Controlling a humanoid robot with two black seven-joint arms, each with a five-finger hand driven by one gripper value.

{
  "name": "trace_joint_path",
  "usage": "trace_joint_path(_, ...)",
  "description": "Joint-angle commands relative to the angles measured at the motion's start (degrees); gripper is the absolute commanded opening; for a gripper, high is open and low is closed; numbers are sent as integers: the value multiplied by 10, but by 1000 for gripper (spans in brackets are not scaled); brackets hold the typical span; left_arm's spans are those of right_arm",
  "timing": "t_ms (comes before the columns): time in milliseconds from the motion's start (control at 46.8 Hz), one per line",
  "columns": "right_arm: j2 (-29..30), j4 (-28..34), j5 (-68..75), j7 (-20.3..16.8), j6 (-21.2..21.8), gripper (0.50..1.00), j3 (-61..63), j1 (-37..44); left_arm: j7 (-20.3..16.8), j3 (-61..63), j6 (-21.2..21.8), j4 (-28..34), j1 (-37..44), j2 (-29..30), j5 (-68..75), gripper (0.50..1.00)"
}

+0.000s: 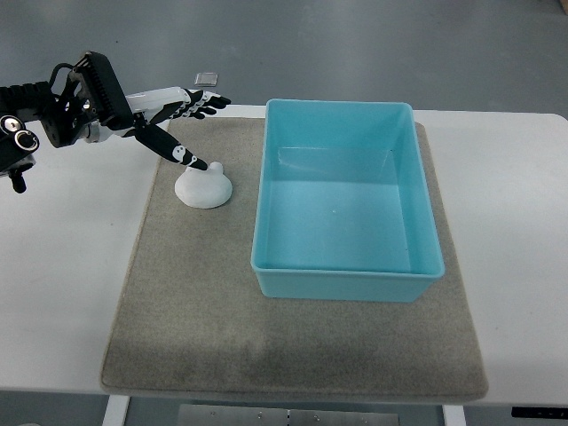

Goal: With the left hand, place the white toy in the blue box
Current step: 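Reach the left hand forward and down over the white rabbit toy, then close the left hand fingers around the white rabbit toy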

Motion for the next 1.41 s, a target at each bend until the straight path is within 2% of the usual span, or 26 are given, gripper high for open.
trace_joint_path(0, 0, 0, 0, 0, 0, 936, -1, 0, 0, 0, -1, -2, -1, 4, 31, 992)
trace_joint_path(149, 0, 0, 0, 0, 0, 936, 0, 0, 0, 0, -38, -3, -10, 11, 79, 990)
trace_joint_path(278, 0, 0, 0, 0, 0, 936, 0, 0, 0, 1, -50, -7, -14, 11, 118, 990)
trace_joint_path(512, 0, 0, 0, 0, 0, 936, 0, 0, 0, 3, -48, -13, -13, 7, 209, 990)
trace_joint_path(897, 0, 0, 0, 0, 0, 936, 0, 0, 6, 7, -39, -1, -7, -23, 218, 981)
trace_joint_path(1110, 0, 0, 0, 0, 0, 936, -1, 0, 6, 31, -7, 21, -12, -38, 217, 971)
trace_joint_path(1259, 0, 0, 0, 0, 0, 936, -1, 0, 6, 32, -6, 21, -12, -41, 217, 930)
trace_joint_path(1302, 0, 0, 0, 0, 0, 936, 0, 0, 6, 32, -6, 21, -12, -41, 217, 902)
trace_joint_path(1388, 0, 0, 0, 0, 0, 936, -1, 0, 5, 32, -6, 21, -12, -41, 217, 898)
